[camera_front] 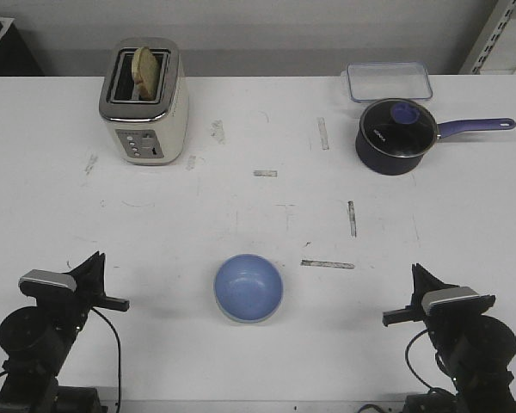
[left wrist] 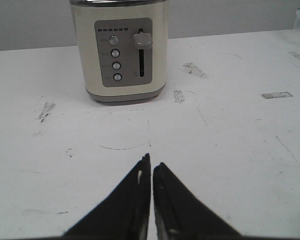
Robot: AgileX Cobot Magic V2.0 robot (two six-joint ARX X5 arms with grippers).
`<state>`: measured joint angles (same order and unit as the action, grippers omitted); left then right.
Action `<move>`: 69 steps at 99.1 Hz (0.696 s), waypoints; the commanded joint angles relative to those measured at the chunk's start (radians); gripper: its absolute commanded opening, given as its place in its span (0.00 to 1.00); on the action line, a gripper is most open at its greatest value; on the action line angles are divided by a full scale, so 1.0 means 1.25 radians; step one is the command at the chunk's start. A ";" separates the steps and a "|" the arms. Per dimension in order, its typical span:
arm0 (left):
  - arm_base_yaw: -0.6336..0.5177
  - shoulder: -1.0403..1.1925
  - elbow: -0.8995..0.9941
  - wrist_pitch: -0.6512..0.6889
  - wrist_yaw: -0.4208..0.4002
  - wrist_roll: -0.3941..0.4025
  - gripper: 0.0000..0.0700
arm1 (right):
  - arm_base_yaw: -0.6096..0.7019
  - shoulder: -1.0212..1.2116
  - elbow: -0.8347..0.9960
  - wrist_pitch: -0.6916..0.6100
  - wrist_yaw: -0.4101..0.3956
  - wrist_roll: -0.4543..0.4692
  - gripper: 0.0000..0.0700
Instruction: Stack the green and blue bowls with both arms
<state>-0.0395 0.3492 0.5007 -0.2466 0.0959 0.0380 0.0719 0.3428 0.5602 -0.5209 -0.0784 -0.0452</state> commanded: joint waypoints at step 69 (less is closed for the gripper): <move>0.000 -0.276 -0.391 0.244 -0.099 -0.042 0.00 | 0.001 0.004 0.002 0.010 0.000 -0.003 0.00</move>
<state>-0.0395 0.0116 0.0334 0.0429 -0.0269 -0.0128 0.0719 0.3428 0.5602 -0.5190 -0.0788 -0.0452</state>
